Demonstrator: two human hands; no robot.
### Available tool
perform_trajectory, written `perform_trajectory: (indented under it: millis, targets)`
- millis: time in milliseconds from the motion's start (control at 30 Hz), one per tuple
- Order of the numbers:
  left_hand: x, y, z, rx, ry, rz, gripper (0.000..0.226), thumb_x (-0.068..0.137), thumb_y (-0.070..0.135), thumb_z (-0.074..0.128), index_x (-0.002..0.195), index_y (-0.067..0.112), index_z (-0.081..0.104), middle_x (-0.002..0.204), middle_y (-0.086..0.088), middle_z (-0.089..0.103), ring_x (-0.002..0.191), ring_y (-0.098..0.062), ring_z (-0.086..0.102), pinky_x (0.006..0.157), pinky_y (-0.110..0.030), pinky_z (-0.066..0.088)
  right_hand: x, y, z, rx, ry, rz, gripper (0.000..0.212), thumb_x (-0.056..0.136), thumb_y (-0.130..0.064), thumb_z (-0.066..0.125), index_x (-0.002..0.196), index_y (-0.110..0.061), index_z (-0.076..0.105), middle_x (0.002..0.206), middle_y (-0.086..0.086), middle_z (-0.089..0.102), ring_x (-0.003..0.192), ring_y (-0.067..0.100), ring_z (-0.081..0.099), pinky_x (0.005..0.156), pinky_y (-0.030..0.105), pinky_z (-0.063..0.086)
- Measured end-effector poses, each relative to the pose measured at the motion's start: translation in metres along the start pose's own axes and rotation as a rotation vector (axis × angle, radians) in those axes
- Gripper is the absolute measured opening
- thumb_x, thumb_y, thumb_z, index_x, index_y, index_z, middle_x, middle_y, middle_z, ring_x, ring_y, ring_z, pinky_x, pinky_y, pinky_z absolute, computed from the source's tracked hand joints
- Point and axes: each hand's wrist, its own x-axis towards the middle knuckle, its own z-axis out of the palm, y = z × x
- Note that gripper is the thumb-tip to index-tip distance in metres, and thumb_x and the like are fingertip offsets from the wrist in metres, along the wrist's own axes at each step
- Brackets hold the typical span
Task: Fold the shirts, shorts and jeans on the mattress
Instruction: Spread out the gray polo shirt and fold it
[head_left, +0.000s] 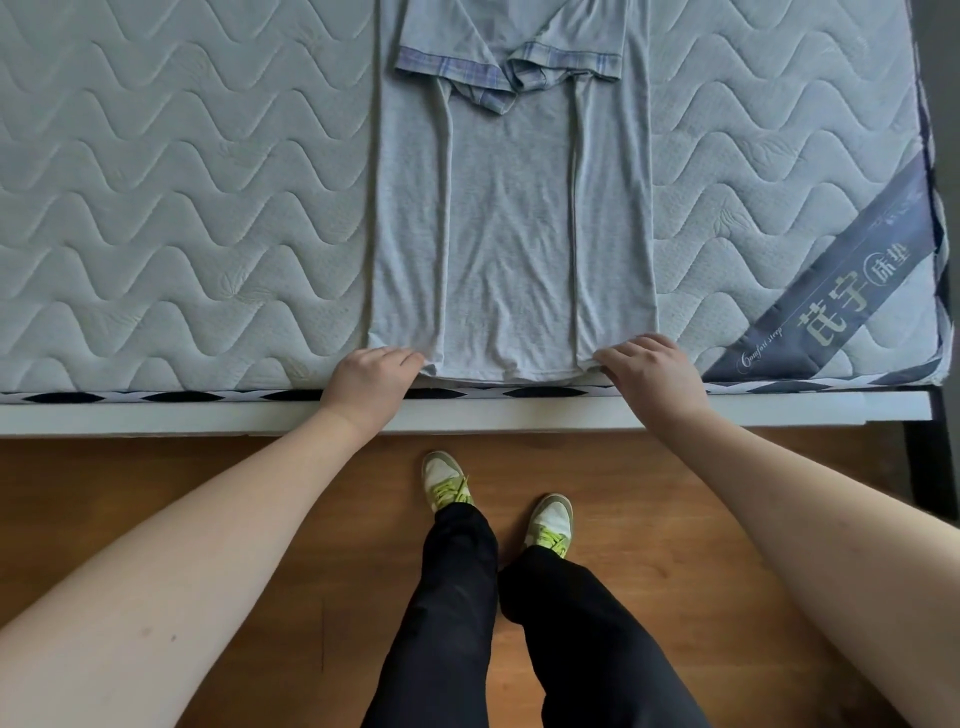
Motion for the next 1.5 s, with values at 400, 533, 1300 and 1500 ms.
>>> perform_trajectory:
  millis: [400,533,1300,1500]
  targets:
    - [-0.011,0.025,-0.097,-0.086,-0.342,-0.26,0.038,0.095,0.006,0.047,0.123,0.026,0.064,0.11,-0.001,0.06,0.109,-0.024,0.056,0.081,-0.031,0.043,-0.028,-0.024,-0.107,0.107,-0.082,0.061,0.019,0.072,-0.003,0.079,0.084,-0.013,0.068,0.064,0.002,0.064,0.061,0.028,0.063,0.055,0.033,0.045]
    - [-0.032,0.052,-0.147,-0.088,-0.329,-0.237,0.021,0.094,0.008,0.05,0.106,0.014,0.066,0.108,-0.004,0.057,0.11,-0.024,0.052,0.084,-0.036,0.045,-0.049,-0.037,-0.16,0.144,-0.006,0.075,0.011,0.079,-0.008,0.077,0.082,-0.014,0.069,0.065,0.003,0.067,0.061,0.03,0.064,0.056,0.035,0.048]
    - [-0.111,0.112,-0.253,-0.424,-0.264,-0.364,0.026,0.097,0.021,0.06,0.119,0.012,0.071,0.109,-0.006,0.068,0.104,-0.023,0.061,0.089,-0.033,0.046,-0.132,-0.078,-0.266,0.197,-0.029,-0.004,0.017,0.07,-0.008,0.086,0.077,-0.012,0.071,0.061,0.005,0.063,0.054,0.028,0.06,0.051,0.027,0.039]
    - [-0.093,0.108,-0.254,-0.416,-0.218,-0.364,0.025,0.098,0.02,0.058,0.119,0.015,0.07,0.109,-0.004,0.068,0.106,-0.023,0.06,0.09,-0.038,0.047,-0.109,-0.067,-0.275,0.223,0.032,-0.06,0.01,0.079,-0.009,0.08,0.078,-0.008,0.071,0.061,0.008,0.061,0.056,0.03,0.059,0.055,0.036,0.049]
